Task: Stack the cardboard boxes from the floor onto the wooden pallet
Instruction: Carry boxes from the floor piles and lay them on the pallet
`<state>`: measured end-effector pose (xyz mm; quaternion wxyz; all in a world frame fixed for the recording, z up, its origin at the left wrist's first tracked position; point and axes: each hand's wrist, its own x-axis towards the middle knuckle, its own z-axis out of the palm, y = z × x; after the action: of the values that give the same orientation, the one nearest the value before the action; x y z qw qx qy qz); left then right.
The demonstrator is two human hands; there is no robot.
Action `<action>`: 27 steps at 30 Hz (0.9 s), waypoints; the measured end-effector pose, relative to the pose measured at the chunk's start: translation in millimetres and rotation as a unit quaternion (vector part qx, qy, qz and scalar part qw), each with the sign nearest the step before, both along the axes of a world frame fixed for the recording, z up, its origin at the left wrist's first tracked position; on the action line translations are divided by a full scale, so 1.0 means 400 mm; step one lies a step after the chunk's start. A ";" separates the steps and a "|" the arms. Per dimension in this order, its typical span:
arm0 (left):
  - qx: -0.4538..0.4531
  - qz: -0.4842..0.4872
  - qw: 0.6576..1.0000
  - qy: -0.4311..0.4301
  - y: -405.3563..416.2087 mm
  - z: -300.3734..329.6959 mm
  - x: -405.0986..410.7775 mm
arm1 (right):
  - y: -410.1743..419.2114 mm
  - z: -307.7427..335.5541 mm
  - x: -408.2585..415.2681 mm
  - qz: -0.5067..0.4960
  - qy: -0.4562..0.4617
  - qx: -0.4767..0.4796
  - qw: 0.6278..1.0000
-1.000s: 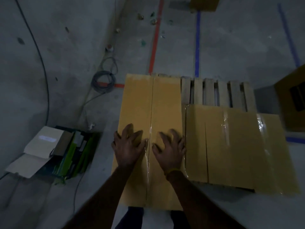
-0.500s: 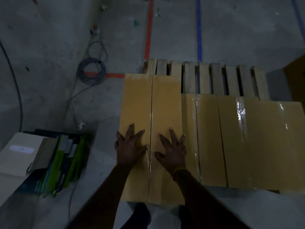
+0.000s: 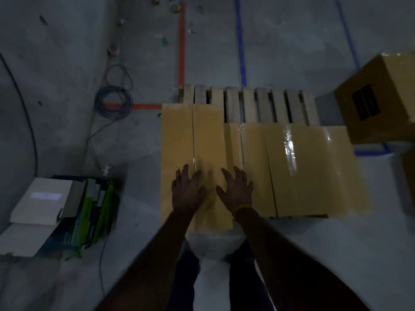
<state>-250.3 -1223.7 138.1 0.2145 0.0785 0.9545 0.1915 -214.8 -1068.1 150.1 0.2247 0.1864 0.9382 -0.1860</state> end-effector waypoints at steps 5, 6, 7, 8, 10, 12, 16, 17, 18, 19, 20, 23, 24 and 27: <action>0.008 -0.020 0.999 0.032 0.062 0.143 0.137 | 0.056 0.156 0.147 -0.045 0.029 0.001 0.999; 0.004 -0.032 0.999 0.042 0.078 0.167 0.160 | 0.072 0.183 0.178 -0.049 0.036 0.007 0.998; 0.002 -0.043 0.998 0.051 0.098 0.191 0.182 | 0.091 0.209 0.210 -0.052 0.043 0.013 0.998; 0.002 -0.051 0.997 0.060 0.122 0.216 0.203 | 0.113 0.234 0.242 -0.055 0.049 0.018 0.997; 0.007 -0.070 0.995 0.077 0.181 0.262 0.245 | 0.166 0.276 0.309 -0.067 0.065 0.023 0.995; 0.025 -0.095 0.991 0.094 0.256 0.305 0.296 | 0.234 0.318 0.382 -0.083 0.082 0.022 0.993; 0.046 -0.140 0.981 0.123 0.437 0.370 0.418 | 0.413 0.388 0.536 -0.110 0.111 0.033 0.987; 0.049 -0.147 0.980 0.126 0.487 0.383 0.451 | 0.464 0.403 0.576 -0.114 0.117 0.042 0.986; 0.053 -0.153 0.978 0.128 0.538 0.394 0.486 | 0.516 0.417 0.616 -0.121 0.125 0.051 0.983; 0.057 -0.160 0.977 0.130 0.589 0.408 0.521 | 0.569 0.431 0.655 -0.129 0.133 0.062 0.981; 0.059 -0.167 0.975 0.131 0.638 0.420 0.554 | 0.621 0.446 0.694 -0.137 0.139 0.073 0.978; 0.062 -0.195 0.969 0.136 0.772 0.451 0.653 | 0.756 0.483 0.810 -0.159 0.139 0.093 0.973; 0.062 -0.205 0.967 0.138 0.812 0.462 0.681 | 0.793 0.495 0.845 -0.167 0.140 0.097 0.971; 0.065 -0.225 0.961 0.149 0.931 0.500 0.744 | 0.892 0.527 0.931 -0.192 0.143 0.106 0.965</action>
<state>47.2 -851.2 338.3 0.1016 0.3329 0.9188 0.1861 157.5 -711.4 360.8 0.0274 0.3572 0.9216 -0.1494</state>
